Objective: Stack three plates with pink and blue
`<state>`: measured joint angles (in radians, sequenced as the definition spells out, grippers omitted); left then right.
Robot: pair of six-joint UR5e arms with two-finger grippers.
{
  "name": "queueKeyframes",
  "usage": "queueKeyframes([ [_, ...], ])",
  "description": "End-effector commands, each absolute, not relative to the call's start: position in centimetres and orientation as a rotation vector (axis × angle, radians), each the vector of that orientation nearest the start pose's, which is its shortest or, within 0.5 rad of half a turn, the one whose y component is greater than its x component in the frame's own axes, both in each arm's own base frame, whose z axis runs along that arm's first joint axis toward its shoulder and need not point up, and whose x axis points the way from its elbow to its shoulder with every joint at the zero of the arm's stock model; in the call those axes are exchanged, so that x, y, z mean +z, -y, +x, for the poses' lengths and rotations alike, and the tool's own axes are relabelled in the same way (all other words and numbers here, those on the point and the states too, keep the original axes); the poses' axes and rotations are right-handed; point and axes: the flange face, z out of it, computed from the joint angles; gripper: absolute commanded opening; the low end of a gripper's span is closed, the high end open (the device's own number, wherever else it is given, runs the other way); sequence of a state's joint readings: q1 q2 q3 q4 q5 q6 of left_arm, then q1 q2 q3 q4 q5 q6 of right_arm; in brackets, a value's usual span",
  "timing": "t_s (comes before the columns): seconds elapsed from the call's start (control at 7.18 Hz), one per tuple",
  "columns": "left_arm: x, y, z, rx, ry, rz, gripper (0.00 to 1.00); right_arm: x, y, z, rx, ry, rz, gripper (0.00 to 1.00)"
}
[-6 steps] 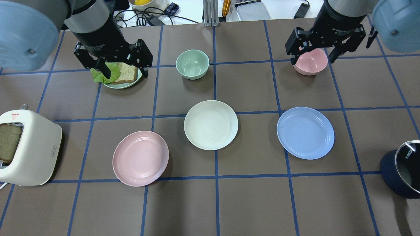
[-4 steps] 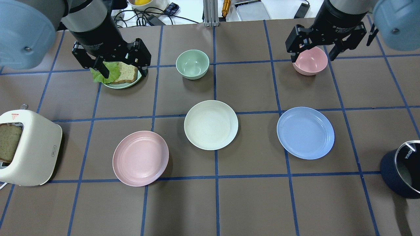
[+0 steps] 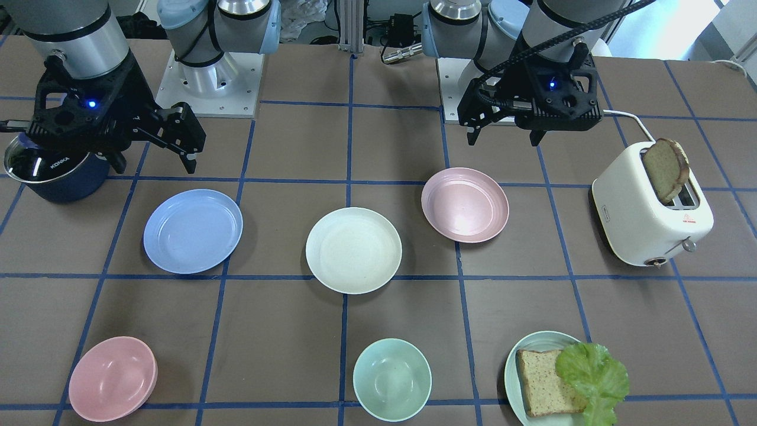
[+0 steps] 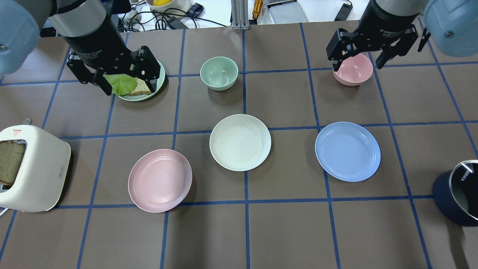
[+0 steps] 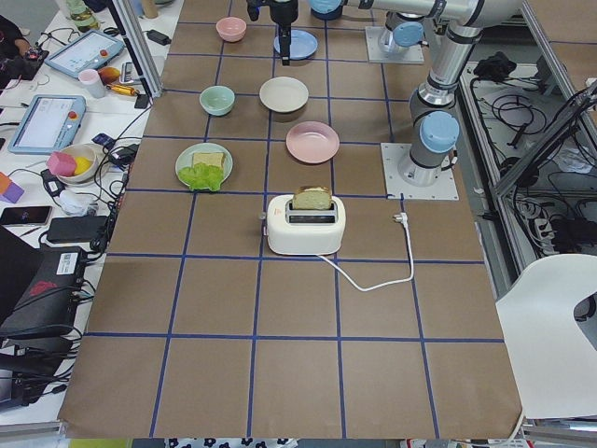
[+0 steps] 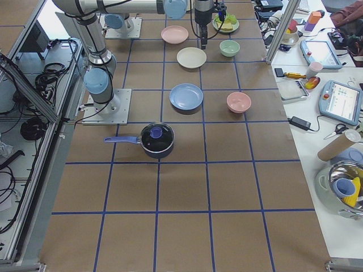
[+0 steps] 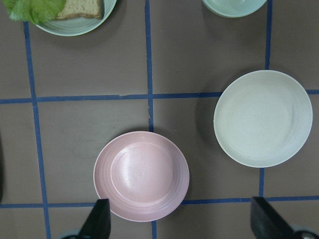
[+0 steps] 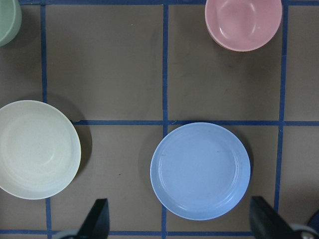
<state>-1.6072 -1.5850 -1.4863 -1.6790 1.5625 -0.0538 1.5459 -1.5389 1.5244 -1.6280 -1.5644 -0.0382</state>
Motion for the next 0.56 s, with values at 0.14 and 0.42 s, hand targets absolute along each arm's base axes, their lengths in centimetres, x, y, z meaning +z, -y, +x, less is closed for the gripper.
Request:
queueKeyframes([
  [0.14, 49.7, 49.6, -15.5, 0.107, -3.127, -0.014, 1.0, 49.5, 51.7, 12.5, -0.056, -3.125, -0.024, 1.0],
  [0.42, 49.7, 48.6, -15.8, 0.109, -3.141, 0.0, 1.0, 46.8, 52.9, 11.7, 0.011, -3.129, 0.01, 1.0],
])
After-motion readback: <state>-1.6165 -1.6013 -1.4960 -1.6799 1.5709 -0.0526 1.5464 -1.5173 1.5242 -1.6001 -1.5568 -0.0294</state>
